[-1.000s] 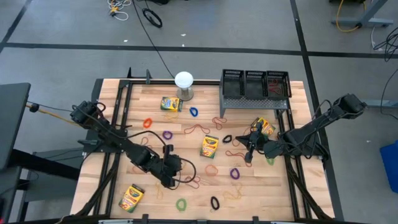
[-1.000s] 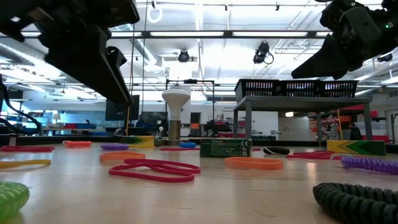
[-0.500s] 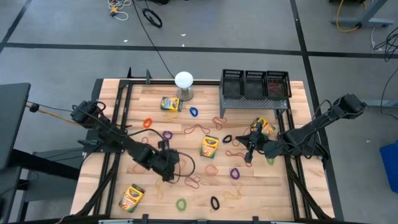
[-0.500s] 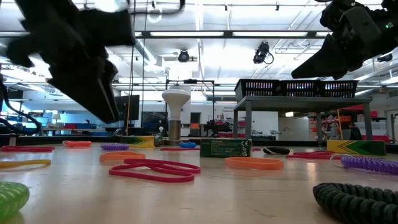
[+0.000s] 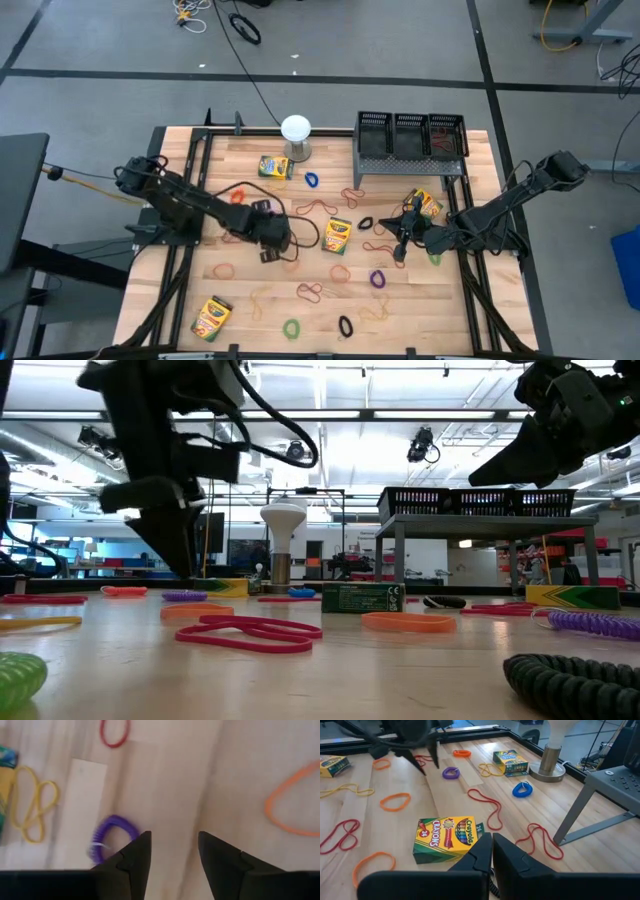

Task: Pick & Place Office Desk Supplies
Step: Put the violet spring keychain into the left black basket on the shelf

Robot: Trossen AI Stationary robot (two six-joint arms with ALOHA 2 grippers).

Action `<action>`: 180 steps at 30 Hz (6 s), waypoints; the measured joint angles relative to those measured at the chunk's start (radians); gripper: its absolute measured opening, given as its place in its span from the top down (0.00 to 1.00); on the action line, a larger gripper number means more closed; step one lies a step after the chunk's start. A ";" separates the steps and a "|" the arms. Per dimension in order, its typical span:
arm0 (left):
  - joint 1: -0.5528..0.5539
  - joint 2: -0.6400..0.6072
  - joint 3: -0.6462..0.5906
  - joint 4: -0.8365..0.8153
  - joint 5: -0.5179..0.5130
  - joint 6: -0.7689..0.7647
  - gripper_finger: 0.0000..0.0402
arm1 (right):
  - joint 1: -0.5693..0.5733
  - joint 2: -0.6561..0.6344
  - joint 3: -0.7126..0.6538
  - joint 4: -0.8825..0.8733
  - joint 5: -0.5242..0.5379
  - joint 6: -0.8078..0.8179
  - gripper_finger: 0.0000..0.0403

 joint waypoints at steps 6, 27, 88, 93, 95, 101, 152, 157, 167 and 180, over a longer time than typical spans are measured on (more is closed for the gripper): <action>0.110 0.000 -0.021 0.002 0.024 0.100 0.56 | 0.000 0.000 0.000 0.000 0.000 0.000 0.94; 0.178 -0.002 -0.114 0.134 0.127 0.225 0.97 | 0.000 0.000 0.000 0.000 0.000 0.000 0.94; 0.188 0.491 -0.220 2.095 0.592 0.526 0.95 | -0.158 0.221 0.048 0.237 -0.210 -0.351 0.95; 0.188 0.491 -0.220 2.084 0.590 0.528 0.95 | -0.159 0.325 0.120 0.211 -0.237 -0.400 0.81; 0.188 0.491 -0.221 2.083 0.589 0.528 0.95 | -0.159 0.365 0.154 0.182 -0.243 -0.429 0.75; 0.188 0.491 -0.221 2.076 0.588 0.528 0.95 | -0.154 0.417 0.233 0.151 -0.279 -0.440 0.58; 0.192 0.258 -0.468 2.078 0.363 0.501 0.50 | -0.124 0.067 0.391 -0.270 0.097 -0.422 0.97; 0.192 0.246 -0.535 2.077 0.300 0.481 0.53 | -0.234 -0.019 0.597 -0.639 0.246 -0.304 0.97; 0.191 0.246 -0.551 2.070 0.290 0.457 0.56 | -0.672 -0.018 0.719 -0.814 0.001 -0.269 0.97; 0.191 0.247 -0.551 2.058 0.290 0.453 0.56 | -1.051 0.143 0.720 -0.916 -0.264 -0.242 0.97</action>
